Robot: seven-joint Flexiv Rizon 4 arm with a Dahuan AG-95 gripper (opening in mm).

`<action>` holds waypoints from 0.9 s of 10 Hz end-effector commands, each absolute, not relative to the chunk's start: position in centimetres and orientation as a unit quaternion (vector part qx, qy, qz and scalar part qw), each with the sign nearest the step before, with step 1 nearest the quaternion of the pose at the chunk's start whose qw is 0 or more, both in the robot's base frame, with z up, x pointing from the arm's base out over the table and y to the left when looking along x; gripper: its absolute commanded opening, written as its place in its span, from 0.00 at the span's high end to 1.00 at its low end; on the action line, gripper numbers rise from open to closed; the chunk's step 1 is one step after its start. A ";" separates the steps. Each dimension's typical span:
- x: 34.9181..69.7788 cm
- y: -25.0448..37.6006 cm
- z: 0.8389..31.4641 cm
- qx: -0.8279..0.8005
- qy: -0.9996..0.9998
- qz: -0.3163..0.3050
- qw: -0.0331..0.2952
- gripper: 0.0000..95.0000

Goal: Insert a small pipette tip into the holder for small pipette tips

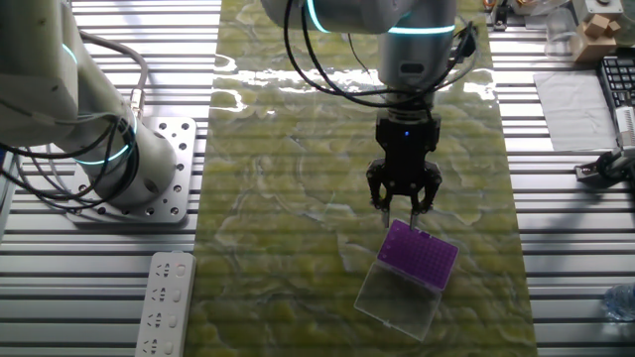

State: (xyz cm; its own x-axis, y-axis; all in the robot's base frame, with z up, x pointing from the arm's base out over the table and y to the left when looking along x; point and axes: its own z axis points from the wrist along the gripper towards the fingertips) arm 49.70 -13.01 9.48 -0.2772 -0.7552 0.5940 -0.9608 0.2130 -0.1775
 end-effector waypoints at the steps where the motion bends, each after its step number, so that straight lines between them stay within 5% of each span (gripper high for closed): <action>1: 49.6 -12.8 11.8 0.356 -0.927 0.115 0.032 1.00; 3: 50.0 -12.6 12.0 0.257 -0.965 0.058 -0.007 1.00; 9: 54.6 -9.6 13.5 0.066 -0.998 0.012 0.010 1.00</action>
State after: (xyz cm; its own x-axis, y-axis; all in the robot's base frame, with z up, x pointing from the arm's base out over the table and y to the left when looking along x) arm 52.15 -11.39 12.18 -0.8791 -0.4618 0.1180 -0.4753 0.8680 -0.1440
